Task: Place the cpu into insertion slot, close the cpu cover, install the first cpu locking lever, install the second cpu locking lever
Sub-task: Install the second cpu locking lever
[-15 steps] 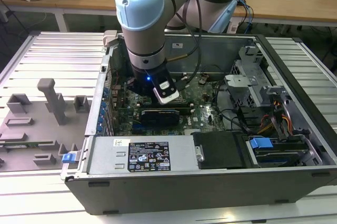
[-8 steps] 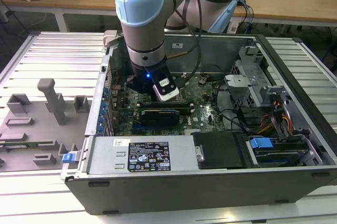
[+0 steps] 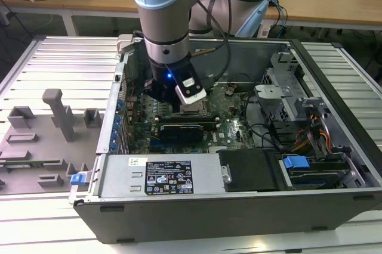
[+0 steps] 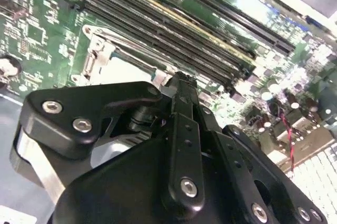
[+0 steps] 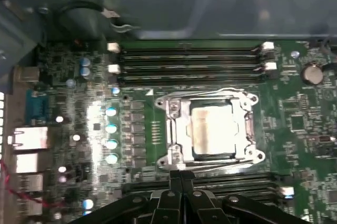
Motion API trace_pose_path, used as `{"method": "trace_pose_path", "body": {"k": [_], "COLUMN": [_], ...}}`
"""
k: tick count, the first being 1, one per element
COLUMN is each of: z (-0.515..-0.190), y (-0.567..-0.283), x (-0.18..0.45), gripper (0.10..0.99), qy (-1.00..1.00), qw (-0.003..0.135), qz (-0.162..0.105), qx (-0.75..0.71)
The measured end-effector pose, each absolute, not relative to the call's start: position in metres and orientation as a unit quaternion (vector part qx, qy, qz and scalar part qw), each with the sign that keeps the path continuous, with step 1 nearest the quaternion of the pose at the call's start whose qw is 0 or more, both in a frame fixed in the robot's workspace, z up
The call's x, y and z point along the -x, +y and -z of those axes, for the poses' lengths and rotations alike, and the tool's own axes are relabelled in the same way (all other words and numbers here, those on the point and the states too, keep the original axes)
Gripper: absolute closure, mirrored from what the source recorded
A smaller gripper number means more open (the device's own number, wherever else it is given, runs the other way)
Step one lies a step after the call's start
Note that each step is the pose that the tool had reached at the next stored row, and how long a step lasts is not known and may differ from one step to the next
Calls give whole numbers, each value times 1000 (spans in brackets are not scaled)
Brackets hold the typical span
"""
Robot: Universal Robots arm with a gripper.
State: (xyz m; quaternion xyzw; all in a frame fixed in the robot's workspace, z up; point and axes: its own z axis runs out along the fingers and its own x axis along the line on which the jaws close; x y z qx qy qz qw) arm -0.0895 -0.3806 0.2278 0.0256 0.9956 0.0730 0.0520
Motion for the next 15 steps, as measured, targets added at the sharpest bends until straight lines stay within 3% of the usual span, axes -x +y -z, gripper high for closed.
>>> {"method": "trace_pose_path", "body": {"k": [5,15], "z": [-228,-232], "y": [-376,-348], "x": [58,57], "gripper": [980,980], "qy": [996,996], "qw": [51,51], "qz": [-73,-71], "qx": [-26,-26]}}
